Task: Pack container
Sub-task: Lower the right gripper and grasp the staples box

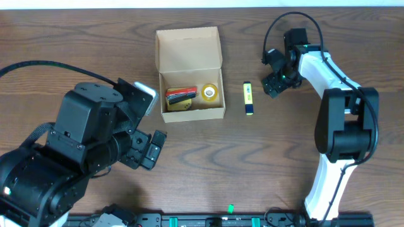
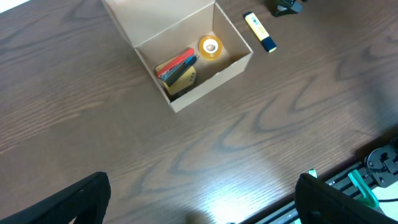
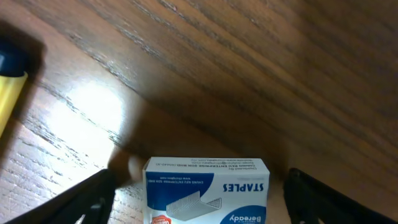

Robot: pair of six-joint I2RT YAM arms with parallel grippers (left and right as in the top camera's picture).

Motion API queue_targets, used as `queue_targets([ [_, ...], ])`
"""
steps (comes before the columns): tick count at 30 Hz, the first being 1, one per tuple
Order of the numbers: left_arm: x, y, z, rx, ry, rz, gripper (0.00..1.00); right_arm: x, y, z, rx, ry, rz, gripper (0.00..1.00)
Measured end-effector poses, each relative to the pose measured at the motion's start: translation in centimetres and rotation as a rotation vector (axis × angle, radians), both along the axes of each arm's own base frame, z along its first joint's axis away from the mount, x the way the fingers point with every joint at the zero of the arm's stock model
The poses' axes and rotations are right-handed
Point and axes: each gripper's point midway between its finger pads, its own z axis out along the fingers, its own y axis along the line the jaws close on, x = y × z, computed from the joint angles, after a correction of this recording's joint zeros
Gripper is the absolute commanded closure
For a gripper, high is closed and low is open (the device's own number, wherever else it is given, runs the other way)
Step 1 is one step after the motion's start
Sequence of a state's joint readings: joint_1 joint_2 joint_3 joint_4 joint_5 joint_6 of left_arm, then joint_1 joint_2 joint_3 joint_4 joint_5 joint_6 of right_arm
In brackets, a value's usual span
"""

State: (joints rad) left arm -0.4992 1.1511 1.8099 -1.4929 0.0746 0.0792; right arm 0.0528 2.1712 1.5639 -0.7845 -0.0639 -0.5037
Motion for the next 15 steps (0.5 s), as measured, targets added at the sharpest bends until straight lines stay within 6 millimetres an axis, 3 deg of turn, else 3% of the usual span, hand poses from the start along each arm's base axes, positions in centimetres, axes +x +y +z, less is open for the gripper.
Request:
queue_targets([
  [11, 0.00, 0.00, -0.01, 0.000, 0.000, 0.000, 0.05, -0.03, 0.06, -0.02, 0.007, 0.003, -0.017, 0.51],
  [15, 0.00, 0.00, -0.01, 0.000, 0.000, 0.000, 0.05, -0.01, 0.06, -0.03, 0.014, 0.005, -0.056, 0.58],
])
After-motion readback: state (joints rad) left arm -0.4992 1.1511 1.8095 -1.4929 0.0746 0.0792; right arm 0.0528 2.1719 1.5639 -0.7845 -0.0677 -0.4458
